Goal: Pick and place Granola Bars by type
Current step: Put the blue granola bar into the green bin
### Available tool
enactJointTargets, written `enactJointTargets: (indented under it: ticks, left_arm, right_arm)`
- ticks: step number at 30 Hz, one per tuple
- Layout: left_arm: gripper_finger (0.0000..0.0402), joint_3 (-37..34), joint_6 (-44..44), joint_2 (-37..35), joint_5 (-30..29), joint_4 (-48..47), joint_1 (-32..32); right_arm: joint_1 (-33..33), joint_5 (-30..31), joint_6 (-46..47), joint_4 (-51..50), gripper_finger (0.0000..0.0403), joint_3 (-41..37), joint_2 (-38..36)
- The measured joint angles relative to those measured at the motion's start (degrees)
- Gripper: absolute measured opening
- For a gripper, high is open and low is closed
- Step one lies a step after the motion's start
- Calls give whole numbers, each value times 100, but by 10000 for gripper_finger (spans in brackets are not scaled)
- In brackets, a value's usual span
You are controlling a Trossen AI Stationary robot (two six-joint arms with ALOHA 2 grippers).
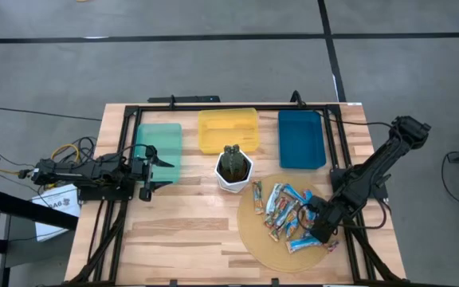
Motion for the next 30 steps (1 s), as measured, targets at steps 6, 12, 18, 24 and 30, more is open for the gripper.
enactJointTargets:
  ticks: [6,12,18,24,30]
  left_arm:
    - [261,-2,0,1,0,0,-1]
    - [261,-2,0,1,0,0,1]
    - [261,-1,0,-1,-1,1,0]
    - [261,-2,0,1,0,0,1]
    - [261,-1,0,1,-2,0,0]
  right_arm:
    - [-94,106,-4,432,16,0,-265]
    - [-214,606,-63,1019,13,0,-683]
    - [-564,1135,-565,1714,10,2,-1157]
    - [-1163,1397,-1405,2458,12,2,-1621]
    - [-1897,1387,-2269,3184,13,4,-2000]
